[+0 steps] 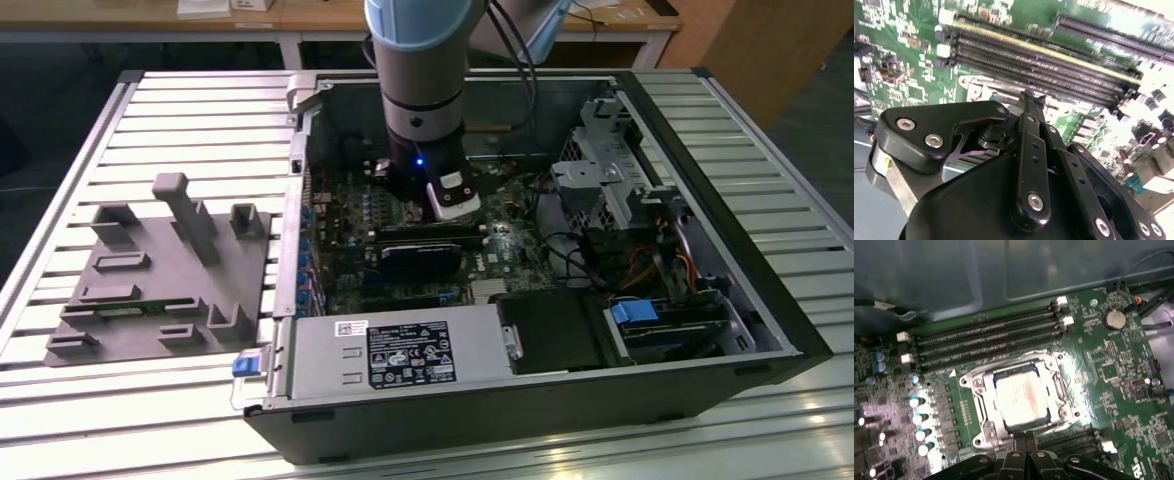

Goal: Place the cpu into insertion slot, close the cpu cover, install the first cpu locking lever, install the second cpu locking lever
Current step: 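Install the second cpu locking lever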

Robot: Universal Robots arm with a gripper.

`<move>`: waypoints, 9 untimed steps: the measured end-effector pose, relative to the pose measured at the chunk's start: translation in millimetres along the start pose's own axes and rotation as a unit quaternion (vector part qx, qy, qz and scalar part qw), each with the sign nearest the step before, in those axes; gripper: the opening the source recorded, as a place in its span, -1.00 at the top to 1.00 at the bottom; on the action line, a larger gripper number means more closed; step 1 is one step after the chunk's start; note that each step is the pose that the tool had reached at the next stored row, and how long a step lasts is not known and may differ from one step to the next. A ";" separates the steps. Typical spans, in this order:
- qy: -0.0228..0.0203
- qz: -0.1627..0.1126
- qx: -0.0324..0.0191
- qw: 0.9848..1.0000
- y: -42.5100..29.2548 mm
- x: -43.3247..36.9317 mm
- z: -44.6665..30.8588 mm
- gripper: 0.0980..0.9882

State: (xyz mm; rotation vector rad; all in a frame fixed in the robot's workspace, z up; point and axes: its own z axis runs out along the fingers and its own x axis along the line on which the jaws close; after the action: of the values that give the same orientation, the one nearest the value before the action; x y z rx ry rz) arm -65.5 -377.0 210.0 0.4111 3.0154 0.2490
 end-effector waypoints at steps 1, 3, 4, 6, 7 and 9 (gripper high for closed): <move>-0.001 0.000 0.002 1.000 3.0 0.6 0.5 0.99; -0.001 -0.001 0.005 1.000 8.7 1.6 1.5 0.99; -0.002 -0.001 0.006 1.000 10.8 1.6 1.8 0.99; -0.002 -0.001 0.007 1.000 13.7 0.0 2.4 0.99; -0.002 -0.001 0.007 1.000 15.1 -1.0 2.8 0.99; -0.002 -0.001 0.008 1.000 17.9 -2.8 3.4 0.99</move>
State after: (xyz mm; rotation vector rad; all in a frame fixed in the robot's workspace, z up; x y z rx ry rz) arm -57.8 -360.2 210.0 0.4099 3.0161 0.2251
